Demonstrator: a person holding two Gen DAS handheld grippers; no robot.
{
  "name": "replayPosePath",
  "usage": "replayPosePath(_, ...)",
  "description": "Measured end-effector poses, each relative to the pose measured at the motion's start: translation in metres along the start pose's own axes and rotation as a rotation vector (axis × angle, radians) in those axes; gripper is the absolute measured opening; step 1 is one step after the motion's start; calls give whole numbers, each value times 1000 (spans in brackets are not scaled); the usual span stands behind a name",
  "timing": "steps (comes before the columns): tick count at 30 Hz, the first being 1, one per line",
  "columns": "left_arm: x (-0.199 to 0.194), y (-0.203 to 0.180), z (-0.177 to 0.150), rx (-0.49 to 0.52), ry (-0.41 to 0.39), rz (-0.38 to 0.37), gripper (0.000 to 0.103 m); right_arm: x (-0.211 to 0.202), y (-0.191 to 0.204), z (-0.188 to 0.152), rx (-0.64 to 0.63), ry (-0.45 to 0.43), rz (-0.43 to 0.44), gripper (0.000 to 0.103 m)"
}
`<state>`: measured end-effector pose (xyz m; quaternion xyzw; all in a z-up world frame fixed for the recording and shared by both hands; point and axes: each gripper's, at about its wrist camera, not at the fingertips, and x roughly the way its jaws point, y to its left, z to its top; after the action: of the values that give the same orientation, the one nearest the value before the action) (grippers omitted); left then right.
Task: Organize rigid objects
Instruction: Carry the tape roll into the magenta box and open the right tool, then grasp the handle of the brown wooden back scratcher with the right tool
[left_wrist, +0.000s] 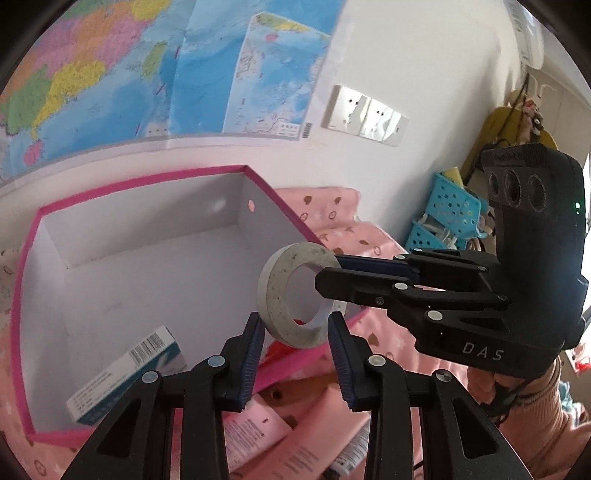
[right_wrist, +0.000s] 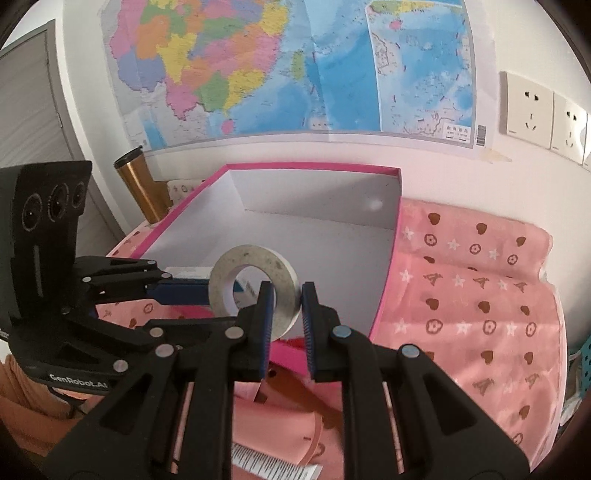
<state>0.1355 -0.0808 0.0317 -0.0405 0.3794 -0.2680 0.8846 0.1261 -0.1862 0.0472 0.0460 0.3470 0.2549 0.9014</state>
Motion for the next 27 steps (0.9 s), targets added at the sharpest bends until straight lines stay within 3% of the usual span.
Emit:
replayPosePath(10,26,15,9,-46,58,51,36,34,-17,4,52,81,-43,18)
replayPosePath(12,26,19,11,-56,49,82,36,37,-20,4,73,87,-71,21)
replayPosePath(14,22,21,10,-69,37,93,36,33,-22,4,85,75,-78,33)
replayPosePath(17,7,19,5,-60,-9,118,37,18,-21,1,80,31,-95,35)
replayPosePath(23,-27,0,-20,35,-102,90,45,-22,-23,-19,64,-57,-71,36)
replayPosePath(27,-25,-11,-45,83,-56,30,45,-27,-24,-42,59,-31,-35,36)
